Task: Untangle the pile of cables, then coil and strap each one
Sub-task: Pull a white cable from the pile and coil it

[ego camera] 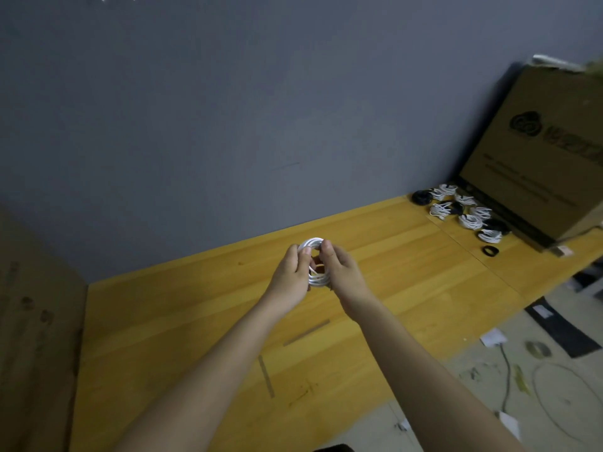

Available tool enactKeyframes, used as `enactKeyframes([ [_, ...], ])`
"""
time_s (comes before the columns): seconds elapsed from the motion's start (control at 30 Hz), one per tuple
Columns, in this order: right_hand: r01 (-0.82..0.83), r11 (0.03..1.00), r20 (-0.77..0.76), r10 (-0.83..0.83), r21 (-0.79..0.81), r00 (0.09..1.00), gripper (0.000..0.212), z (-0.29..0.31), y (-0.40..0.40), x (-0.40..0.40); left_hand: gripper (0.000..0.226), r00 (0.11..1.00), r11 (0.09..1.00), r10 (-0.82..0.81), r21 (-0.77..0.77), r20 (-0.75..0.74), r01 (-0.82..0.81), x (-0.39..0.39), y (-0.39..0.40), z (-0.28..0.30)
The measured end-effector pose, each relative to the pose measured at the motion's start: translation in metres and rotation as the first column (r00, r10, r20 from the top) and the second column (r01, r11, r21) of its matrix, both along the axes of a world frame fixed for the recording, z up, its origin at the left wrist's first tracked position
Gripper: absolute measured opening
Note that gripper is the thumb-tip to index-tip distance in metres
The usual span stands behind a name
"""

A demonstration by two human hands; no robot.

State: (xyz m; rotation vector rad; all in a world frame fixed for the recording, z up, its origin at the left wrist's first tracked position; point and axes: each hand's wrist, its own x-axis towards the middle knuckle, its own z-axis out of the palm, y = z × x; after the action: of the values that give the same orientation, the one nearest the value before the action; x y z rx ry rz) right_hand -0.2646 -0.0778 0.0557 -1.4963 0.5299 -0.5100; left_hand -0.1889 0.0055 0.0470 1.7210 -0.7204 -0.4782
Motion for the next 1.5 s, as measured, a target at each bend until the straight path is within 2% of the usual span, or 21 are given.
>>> enactKeyframes([
  [0.07,0.001,0.995,0.025,-0.003,0.103,1.0,0.031,-0.001,-0.001,-0.007,0.025,0.999,0.999,0.036,-0.027,0.005,-0.036,-0.007,-0.01,-0.002],
  [0.13,0.074,0.991,0.022,-0.077,0.109,0.997,0.028,0.0,-0.008,-0.013,0.023,1.0,0.999,0.023,-0.029,-0.004,-0.023,-0.015,-0.02,-0.004],
  [0.2,0.167,0.986,-0.019,-0.167,-0.017,0.986,0.025,0.0,-0.019,-0.021,0.023,0.999,1.0,-0.018,-0.013,-0.035,0.017,-0.023,-0.032,-0.005],
  [0.3,0.202,0.962,-0.06,-0.216,-0.185,0.975,0.023,-0.005,-0.042,-0.036,0.023,0.99,0.994,-0.107,-0.001,-0.093,0.107,-0.034,-0.051,-0.008],
  [0.5,0.174,0.924,-0.126,-0.228,-0.34,0.966,0.025,-0.019,-0.108,-0.08,0.025,0.945,0.924,-0.307,0.203,-0.109,0.324,-0.048,-0.104,-0.014],
  [0.63,0.131,0.89,-0.179,-0.228,-0.437,0.957,0.023,-0.04,-0.16,-0.129,0.006,0.927,0.888,-0.358,0.265,-0.113,0.375,-0.082,-0.163,-0.023],
  [0.77,0.115,0.913,-0.232,-0.219,-0.391,0.948,0.026,-0.063,-0.216,-0.195,0.006,0.886,0.836,-0.449,0.295,-0.116,0.462,-0.134,-0.224,-0.041],
  [0.93,0.011,0.939,-0.328,-0.131,-0.345,0.936,0.018,-0.084,-0.287,-0.26,0.022,0.879,0.843,-0.467,0.251,-0.099,0.476,-0.194,-0.292,-0.064],
  [1.1,-0.038,0.962,-0.412,-0.08,-0.27,0.908,0.023,-0.096,-0.346,-0.286,0.018,0.877,0.835,-0.474,0.277,-0.081,0.476,-0.219,-0.35,-0.077],
  [1.2,-0.065,0.961,-0.447,-0.065,-0.27,0.892,0.015,-0.105,-0.388,-0.29,0.016,0.885,0.847,-0.443,0.256,-0.143,0.466,-0.224,-0.39,-0.089],
  [1.3,-0.075,0.954,-0.474,-0.075,-0.291,0.877,0.015,-0.118,-0.441,-0.287,0.026,0.87,0.847,-0.452,0.211,-0.198,0.488,-0.225,-0.438,-0.103],
  [1.43,-0.142,0.936,-0.549,-0.061,-0.321,0.833,0.016,-0.13,-0.523,-0.281,0.015,0.837,0.84,-0.448,0.17,-0.315,0.515,-0.219,-0.513,-0.123],
  [1.5,-0.181,0.928,-0.606,-0.058,-0.325,0.793,0.015,-0.137,-0.566,-0.283,0.028,0.828,0.821,-0.437,0.219,-0.352,0.527,-0.216,-0.551,-0.132],
])
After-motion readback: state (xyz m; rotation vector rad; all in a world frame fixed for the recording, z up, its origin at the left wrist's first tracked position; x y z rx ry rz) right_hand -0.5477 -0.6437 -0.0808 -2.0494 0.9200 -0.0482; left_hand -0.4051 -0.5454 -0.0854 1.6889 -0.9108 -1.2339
